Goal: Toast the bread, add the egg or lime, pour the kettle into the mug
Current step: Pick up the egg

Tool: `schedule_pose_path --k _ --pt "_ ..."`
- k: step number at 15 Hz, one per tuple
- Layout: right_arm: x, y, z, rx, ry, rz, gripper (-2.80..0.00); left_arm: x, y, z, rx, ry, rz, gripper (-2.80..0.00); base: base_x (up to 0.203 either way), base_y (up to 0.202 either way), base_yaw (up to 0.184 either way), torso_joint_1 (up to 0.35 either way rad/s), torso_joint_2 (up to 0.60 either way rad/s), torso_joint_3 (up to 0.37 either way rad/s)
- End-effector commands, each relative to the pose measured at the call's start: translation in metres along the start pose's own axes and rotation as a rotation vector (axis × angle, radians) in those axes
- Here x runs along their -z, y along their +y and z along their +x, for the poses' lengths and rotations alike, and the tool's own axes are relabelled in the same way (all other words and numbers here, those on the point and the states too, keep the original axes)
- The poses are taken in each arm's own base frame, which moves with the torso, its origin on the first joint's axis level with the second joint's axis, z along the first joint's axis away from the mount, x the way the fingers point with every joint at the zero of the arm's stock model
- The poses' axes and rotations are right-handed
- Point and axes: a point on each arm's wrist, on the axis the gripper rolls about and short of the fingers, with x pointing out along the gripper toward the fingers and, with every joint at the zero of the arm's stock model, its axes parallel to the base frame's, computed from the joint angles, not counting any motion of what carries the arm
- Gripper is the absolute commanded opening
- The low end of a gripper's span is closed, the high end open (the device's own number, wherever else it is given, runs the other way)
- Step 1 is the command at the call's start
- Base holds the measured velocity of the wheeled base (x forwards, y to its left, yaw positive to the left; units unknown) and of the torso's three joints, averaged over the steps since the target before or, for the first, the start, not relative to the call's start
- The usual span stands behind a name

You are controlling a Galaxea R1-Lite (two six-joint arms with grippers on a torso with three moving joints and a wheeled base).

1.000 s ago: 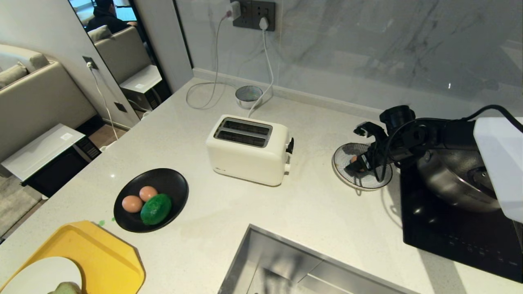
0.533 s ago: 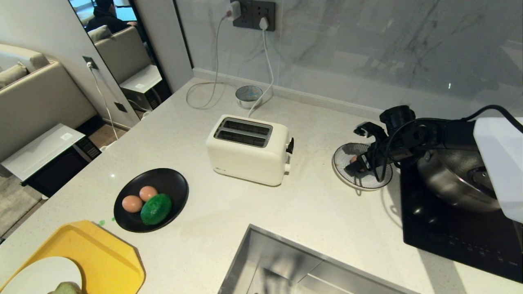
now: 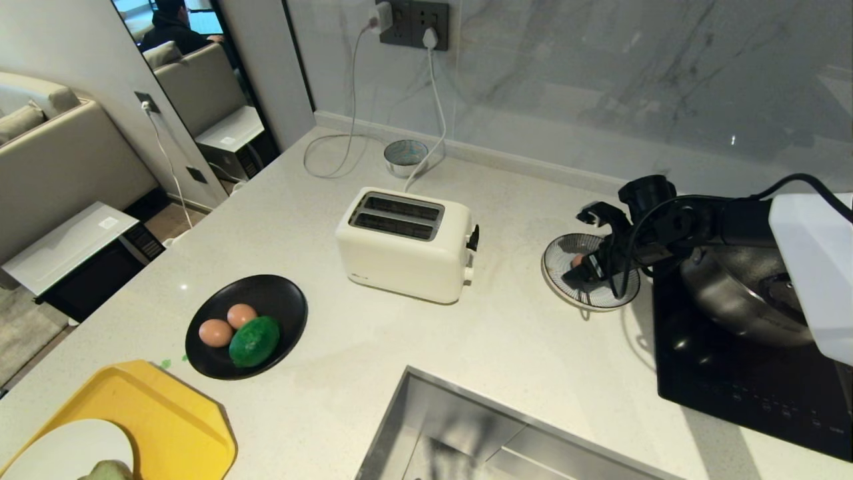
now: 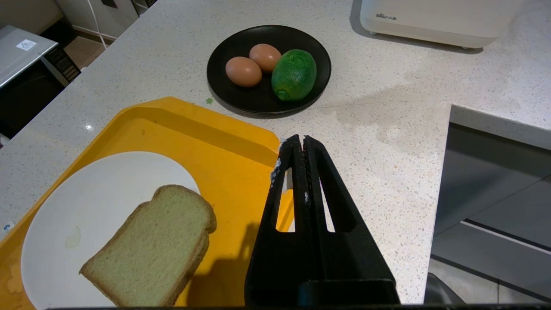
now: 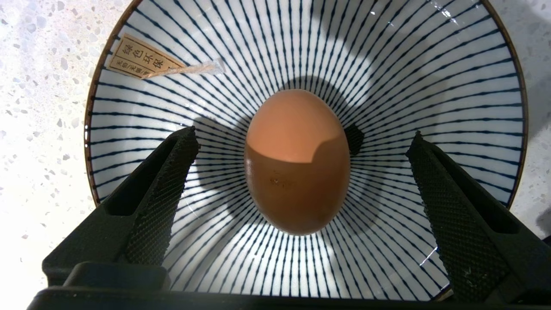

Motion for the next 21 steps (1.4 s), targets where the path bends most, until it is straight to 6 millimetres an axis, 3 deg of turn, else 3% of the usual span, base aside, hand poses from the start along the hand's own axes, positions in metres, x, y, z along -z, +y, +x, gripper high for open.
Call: schedule_pose_path --k 1,3,4,15,18,21 --pt "0.002 0.001 0.003 -0.006 0.008 -0.002 0.00 0.000 0.000 0.000 -0.001 0.000 0.000 -2.80 0.000 0.000 0.000 0.000 0.00 0.000" --pt "0.001 0.000 0.005 0.001 -0.010 -0.003 -0.07 0.000 0.000 0.000 -0.001 -0.001 0.000 -2.80 0.000 0.000 0.000 0.000 0.00 0.000" --pt "0.001 0.000 0.007 0.003 -0.013 -0.004 -2.80 0.000 0.000 0.000 -0.001 -0.001 0.000 -2.80 0.000 0.000 0.000 0.000 0.00 0.000" --pt "-0.002 -0.001 0.000 0.008 -0.023 0.004 -2.80 0.000 0.000 0.000 0.000 -0.001 0.001 -2.80 0.000 0.000 0.000 0.000 0.00 0.000" --pt "-0.013 -0.005 -0.026 0.031 -0.064 0.008 -2.80 0.000 0.000 0.000 0.000 -0.001 0.000 -2.80 0.000 0.000 0.000 0.000 0.00 0.000" --pt "-0.028 -0.006 -0.070 0.050 -0.114 0.067 -2.80 0.000 0.000 0.000 -0.001 0.000 -0.002 -2.80 0.000 0.000 0.000 0.000 0.00 0.000"
